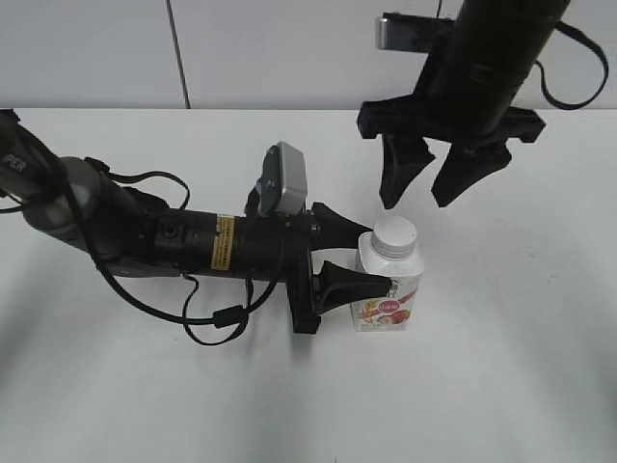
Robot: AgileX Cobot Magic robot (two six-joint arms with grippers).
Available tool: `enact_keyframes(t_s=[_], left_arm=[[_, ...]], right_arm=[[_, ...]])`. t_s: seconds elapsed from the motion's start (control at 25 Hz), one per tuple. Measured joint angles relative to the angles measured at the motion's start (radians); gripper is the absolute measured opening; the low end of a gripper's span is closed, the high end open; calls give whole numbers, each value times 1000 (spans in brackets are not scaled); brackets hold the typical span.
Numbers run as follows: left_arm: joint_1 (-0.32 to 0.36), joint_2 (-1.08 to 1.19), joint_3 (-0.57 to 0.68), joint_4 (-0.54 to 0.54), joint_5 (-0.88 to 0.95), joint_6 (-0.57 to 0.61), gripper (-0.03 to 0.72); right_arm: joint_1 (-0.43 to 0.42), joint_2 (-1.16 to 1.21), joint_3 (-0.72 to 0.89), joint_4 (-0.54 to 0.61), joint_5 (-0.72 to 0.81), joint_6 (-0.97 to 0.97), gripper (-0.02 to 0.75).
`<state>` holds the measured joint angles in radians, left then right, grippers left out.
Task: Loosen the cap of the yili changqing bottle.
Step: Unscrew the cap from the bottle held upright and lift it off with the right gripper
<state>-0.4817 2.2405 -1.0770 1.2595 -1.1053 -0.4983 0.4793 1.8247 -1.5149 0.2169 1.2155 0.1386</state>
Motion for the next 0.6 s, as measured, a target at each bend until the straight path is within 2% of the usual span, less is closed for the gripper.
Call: enact_keyframes(t_s=[0.16, 0.6], left_arm=[[0, 0, 0, 0, 0, 0, 432], [0, 0, 0, 0, 0, 0, 432]], right_arm=[[8, 32, -2, 39, 0, 3, 479], [8, 90, -3, 42, 0, 4, 502]])
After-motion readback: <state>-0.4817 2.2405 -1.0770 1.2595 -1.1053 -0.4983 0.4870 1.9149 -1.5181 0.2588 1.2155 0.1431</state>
